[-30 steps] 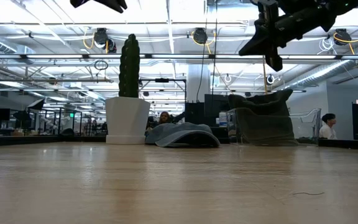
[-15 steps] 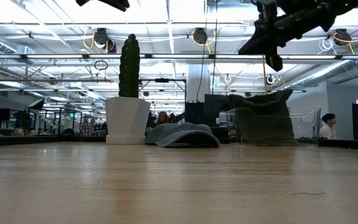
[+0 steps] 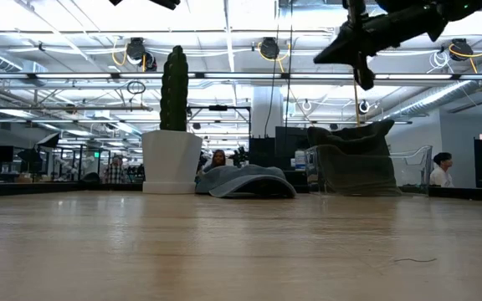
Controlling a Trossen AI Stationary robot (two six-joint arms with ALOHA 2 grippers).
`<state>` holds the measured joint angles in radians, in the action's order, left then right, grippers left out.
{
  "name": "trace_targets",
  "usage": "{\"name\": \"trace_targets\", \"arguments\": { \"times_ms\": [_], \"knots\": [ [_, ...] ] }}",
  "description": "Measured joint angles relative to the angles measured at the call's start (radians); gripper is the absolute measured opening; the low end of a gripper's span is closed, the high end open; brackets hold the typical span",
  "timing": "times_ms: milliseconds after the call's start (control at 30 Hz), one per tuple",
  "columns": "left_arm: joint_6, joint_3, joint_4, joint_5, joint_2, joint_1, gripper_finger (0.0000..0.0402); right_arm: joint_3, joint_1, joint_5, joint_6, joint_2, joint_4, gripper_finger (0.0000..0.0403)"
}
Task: Pick & Place hat
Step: Put the gray cap into the bottom transparent bin
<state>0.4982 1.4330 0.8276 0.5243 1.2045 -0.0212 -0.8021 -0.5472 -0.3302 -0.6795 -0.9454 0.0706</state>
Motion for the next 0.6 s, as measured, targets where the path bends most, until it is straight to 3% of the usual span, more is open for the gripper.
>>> {"name": "trace_targets", "arguments": {
  "times_ms": [100,333,600],
  "knots": [
    [-0.029,0.000,-0.008,-0.009,0.000,0.000,0.0076,0.000,0.001,0.069,-0.106,-0.026,-0.146,0.0000],
    [-0.105,0.000,0.002,-0.109,0.000,0.000,0.0076,0.000,0.052,0.071,-0.197,-0.164,-0.510,0.0000],
    [-0.127,0.000,0.043,-0.187,-0.010,0.000,0.0076,-0.092,0.145,0.070,-0.130,-0.316,-0.536,0.0000]
  ]
}}
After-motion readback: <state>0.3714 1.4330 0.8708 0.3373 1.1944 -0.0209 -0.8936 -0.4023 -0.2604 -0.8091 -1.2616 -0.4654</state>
